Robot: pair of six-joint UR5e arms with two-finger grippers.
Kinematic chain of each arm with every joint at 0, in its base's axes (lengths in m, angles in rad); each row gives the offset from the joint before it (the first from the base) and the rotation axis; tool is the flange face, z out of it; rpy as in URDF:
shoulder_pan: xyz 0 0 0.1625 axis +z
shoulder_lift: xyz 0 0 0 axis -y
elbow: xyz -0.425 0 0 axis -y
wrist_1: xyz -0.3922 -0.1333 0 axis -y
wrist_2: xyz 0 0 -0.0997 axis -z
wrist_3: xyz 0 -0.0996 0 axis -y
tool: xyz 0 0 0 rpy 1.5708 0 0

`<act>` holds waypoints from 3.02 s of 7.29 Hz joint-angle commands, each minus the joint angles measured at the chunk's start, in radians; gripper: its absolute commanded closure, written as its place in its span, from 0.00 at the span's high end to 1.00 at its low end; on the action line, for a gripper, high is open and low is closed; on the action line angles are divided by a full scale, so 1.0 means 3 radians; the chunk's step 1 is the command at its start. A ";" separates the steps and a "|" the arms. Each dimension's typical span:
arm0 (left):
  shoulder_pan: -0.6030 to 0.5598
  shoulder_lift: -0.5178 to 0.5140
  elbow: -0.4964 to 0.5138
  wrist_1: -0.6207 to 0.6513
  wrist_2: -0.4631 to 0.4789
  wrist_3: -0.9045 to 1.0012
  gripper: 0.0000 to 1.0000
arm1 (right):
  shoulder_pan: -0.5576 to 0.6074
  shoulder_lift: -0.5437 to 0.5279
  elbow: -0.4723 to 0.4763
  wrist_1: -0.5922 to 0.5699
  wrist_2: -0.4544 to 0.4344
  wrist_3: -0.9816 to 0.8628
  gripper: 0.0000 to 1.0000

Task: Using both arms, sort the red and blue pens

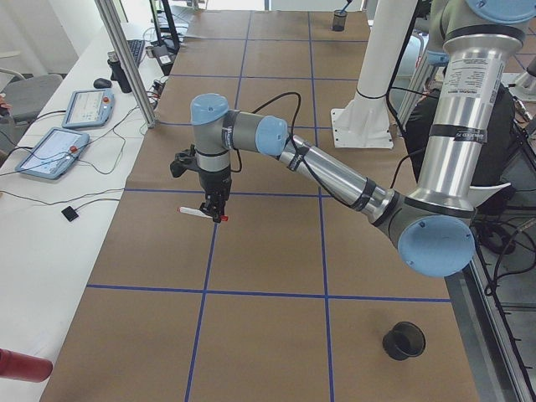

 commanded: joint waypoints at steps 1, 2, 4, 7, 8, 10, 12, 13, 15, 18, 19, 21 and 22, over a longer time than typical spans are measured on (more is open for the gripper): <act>0.0000 0.0001 0.0007 0.0000 0.0000 0.0000 0.00 | 0.0000 -0.0001 -0.0033 0.0178 0.0042 -0.0013 1.00; 0.0000 0.0006 0.0001 0.0005 0.0000 0.0005 0.00 | 0.0000 -0.0001 -0.0074 0.0463 0.0042 -0.0003 1.00; 0.0000 0.0042 0.0042 0.0010 0.0000 0.0030 0.00 | 0.0000 0.0105 -0.0029 0.0980 0.0037 0.0013 1.00; -0.0056 0.0465 -0.0110 0.0010 -0.0021 0.0046 0.00 | -0.0005 0.0484 0.0237 0.1491 0.0052 0.0329 1.00; -0.0173 0.0735 -0.0157 0.0010 -0.0046 0.0051 0.00 | -0.0010 0.0540 0.0263 0.1711 0.0144 0.0517 1.00; -0.0458 0.1343 -0.0172 0.0015 -0.0072 0.0326 0.00 | -0.0137 0.0566 0.0349 0.2095 0.0623 0.0885 1.00; -0.0943 0.1800 -0.0264 0.0467 -0.0067 0.0642 0.00 | -0.0301 0.0566 0.0524 0.2148 0.0869 0.1137 1.00; -0.1255 0.1811 -0.0275 0.1032 -0.0031 0.0786 0.00 | -0.0423 0.0566 0.0580 0.2153 0.1078 0.1219 1.00; -0.1452 0.1984 -0.0102 0.1472 -0.0031 0.1022 0.00 | -0.0567 0.0566 0.0835 0.2148 0.1106 0.1352 1.00; -0.1860 0.1955 0.0374 0.2332 -0.0062 0.0997 0.00 | -0.0771 0.0561 0.1162 0.2127 0.1213 0.1623 1.00; -0.2013 0.1965 0.0385 0.2499 -0.0056 0.0992 0.00 | -0.0888 0.0566 0.1214 0.2153 0.1218 0.1750 1.00; -0.2056 0.1904 0.0791 0.2521 -0.0062 0.0992 0.00 | -0.0986 0.0694 0.1250 0.2148 0.1223 0.1833 1.00; -0.2061 0.1817 0.1037 0.2526 -0.0087 0.0997 0.00 | -0.1053 0.0709 0.1250 0.2148 0.1254 0.1853 1.00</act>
